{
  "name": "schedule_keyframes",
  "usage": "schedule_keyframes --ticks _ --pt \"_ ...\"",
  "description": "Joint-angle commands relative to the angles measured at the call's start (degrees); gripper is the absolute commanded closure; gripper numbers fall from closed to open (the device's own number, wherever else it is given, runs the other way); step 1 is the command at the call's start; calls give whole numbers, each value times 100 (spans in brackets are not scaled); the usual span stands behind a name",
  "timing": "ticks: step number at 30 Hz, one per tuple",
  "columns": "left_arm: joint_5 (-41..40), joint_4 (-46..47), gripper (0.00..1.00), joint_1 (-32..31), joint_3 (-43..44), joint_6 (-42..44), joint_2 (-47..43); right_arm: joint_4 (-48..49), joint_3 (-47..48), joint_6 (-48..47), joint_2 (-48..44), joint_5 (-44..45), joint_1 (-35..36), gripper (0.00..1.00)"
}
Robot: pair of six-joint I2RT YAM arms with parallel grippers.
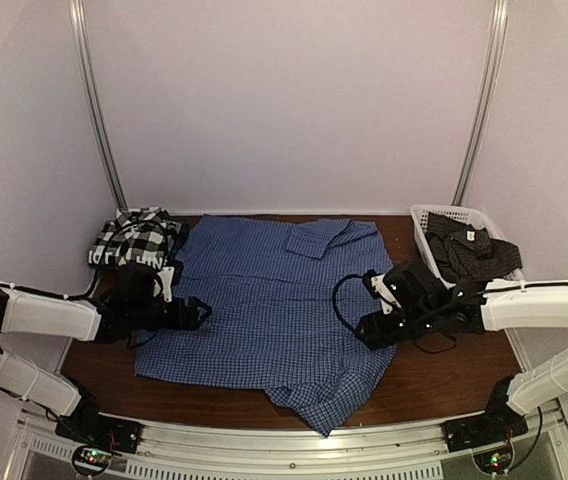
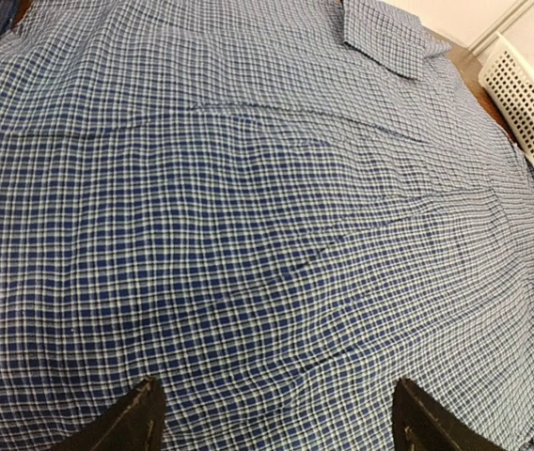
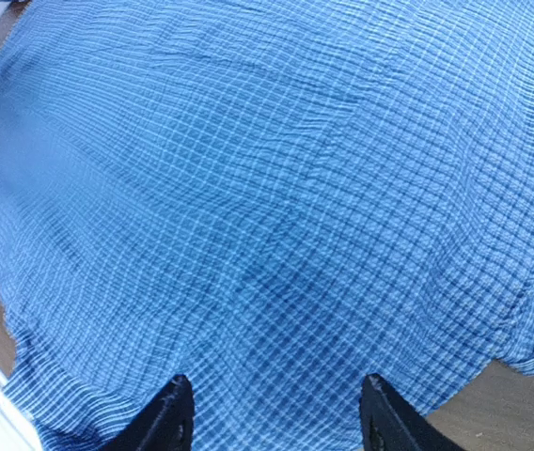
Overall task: Fold and stack the long sleeve shirts
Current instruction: Pick up the sleeve from the center of the board.
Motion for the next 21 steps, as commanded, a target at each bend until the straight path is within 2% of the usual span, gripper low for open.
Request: schedule_keyframes --ticks 1,6,11,16,21 --pt "119 137 13 -5 248 249 -84 298 -189 291 -490 42 968 34" --pt "-93 -314 10 -5 634 248 26 370 -67 222 -525 233 2119 22" --pt "-278 -649 9 -5 959 246 178 56 418 211 183 604 3196 23" --pt "-98 -652 9 -5 1062 158 325 -442 985 300 1085 1018 3770 24" --pt "-18 -597 9 -5 994 98 362 -930 1409 367 1822 1366 3997 23"
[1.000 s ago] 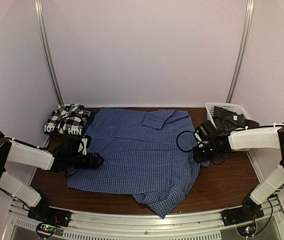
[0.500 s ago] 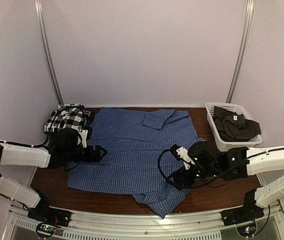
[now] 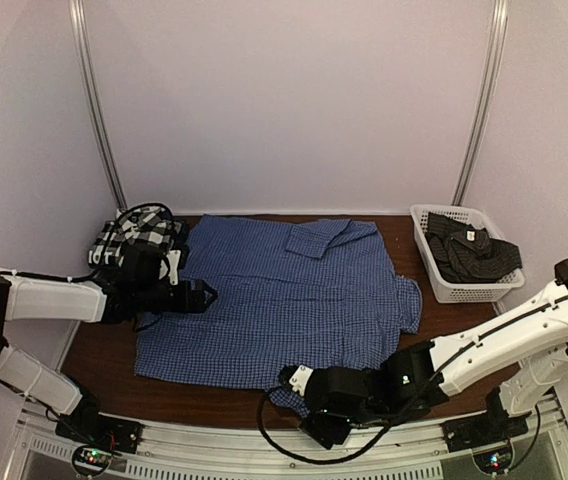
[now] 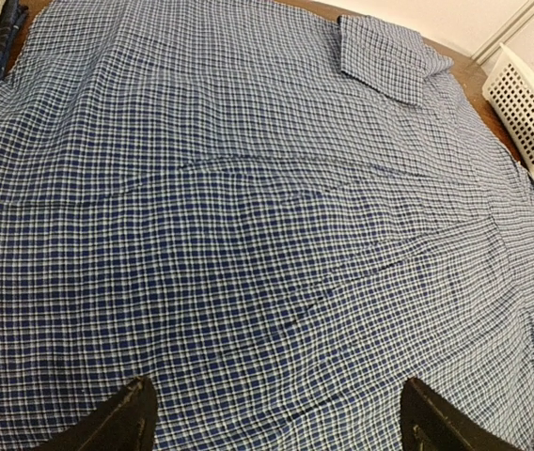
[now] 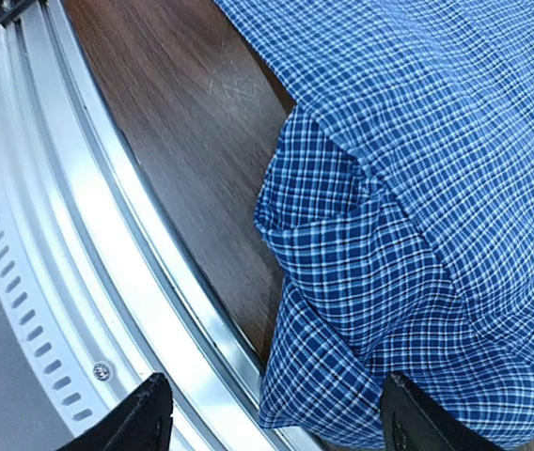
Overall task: Fold and stack the long sleeve shirts
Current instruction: Pick up the sleeve from the center of the board.
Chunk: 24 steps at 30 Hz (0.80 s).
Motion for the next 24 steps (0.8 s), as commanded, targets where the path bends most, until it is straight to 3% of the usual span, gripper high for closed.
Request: schedule_keyframes --ticks 1,6,11,17,22,24 --pt "103 36 9 -5 53 -53 42 -747 395 146 529 661 151 24" --pt "123 -3 9 -5 -6 -37 -3 -1262 706 262 1088 965 152 35" --pt "98 -61 9 -5 -68 -6 -111 -1608 831 297 1304 1098 108 56" --pt "78 -89 9 -5 -115 54 -247 -1726 665 384 907 1020 46 87" --pt "113 -136 10 -5 -96 205 -259 -1946 436 575 376 947 10 99" --pt "190 -207 11 -5 -60 313 -248 -2062 321 681 114 952 -45 100"
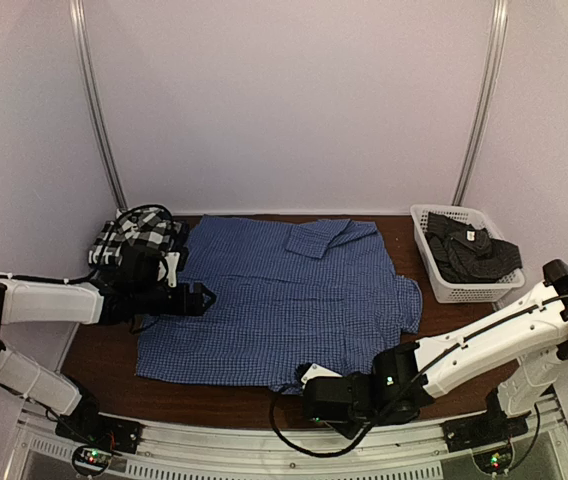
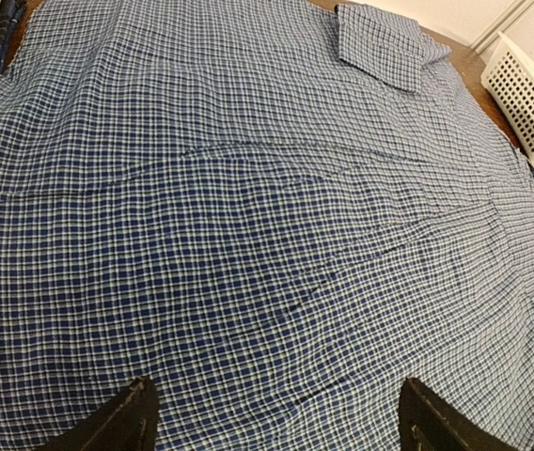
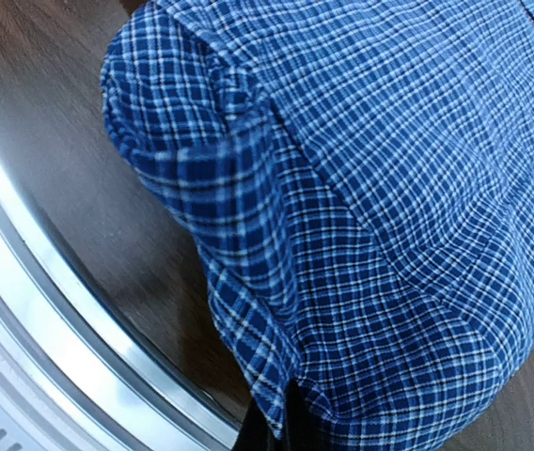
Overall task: Fold and stack the long sleeve shirts
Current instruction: Pick up the sleeve from the center of the board, then pick up the shirt from the center of the board.
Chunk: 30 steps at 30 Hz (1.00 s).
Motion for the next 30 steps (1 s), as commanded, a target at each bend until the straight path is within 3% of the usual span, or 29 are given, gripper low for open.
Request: schedule_keyframes --ticks 1,10,15,22,30 --pt "178 -41 12 -5 11 313 -92 -446 -274 290 -654 79 -131 100" --pt "302 23 13 -5 -140 359 -170 -311 -433 27 -1786 -122 -811 100" --pt "448 159 13 -5 -293 324 -223 -167 -393 -525 -2129 -545 -1587 100" --pt "687 947 14 -339 -1040 429 -1010 152 -325 -1153 -1931 -1040 -2643 100" --pt "-54 954 13 -1186 -1327 787 -1610 413 -60 -1588 -1456 -1511 -3447 100"
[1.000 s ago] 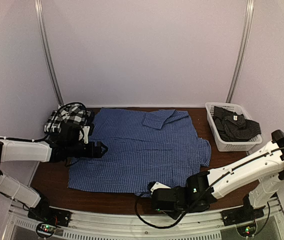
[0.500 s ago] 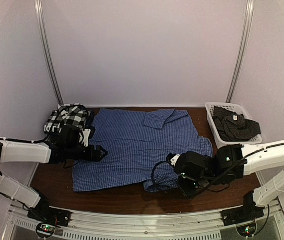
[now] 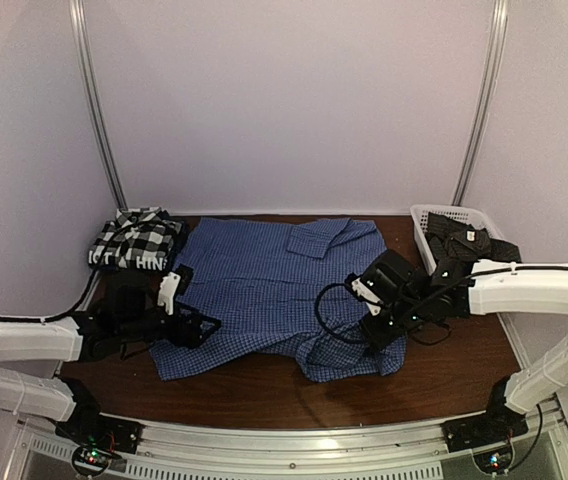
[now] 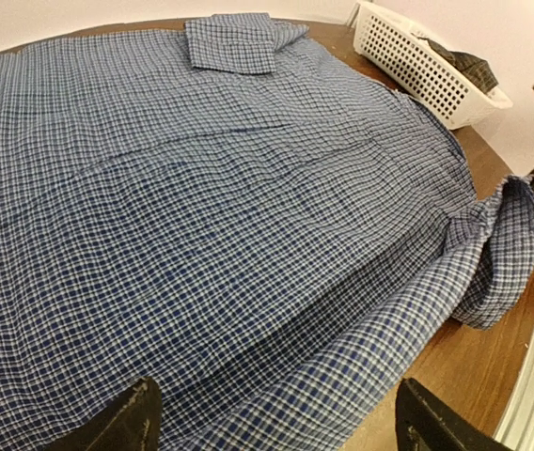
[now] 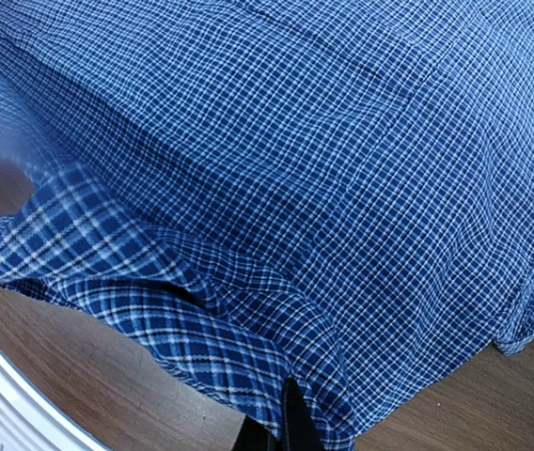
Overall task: Fold and stack the long sleeve shirts
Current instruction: Pick up the shirt from the center of the board.
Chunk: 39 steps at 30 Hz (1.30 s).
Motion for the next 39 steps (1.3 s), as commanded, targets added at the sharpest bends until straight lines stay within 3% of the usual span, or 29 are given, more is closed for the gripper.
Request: schedule_keyframes --ticks 1,12,15,20,27,39 --pt "-561 252 13 -431 -41 295 -69 285 295 -342 200 -384 -348 100" --pt "-2524 -413 12 -1876 687 700 1311 438 445 -611 603 -794 -727 100" --pt "-3431 -909 11 -2250 1156 667 1947 469 421 -660 586 -881 -770 100" --pt "-4279 -1628 10 -2724 1808 576 2836 526 313 -723 594 -962 -817 100" --pt "-4887 -2687 11 -2890 2327 -145 3185 536 235 -788 493 -1001 -876 100" --pt "-5252 -4160 25 -2890 2594 -1495 3250 598 129 -925 354 -1058 -1043 100"
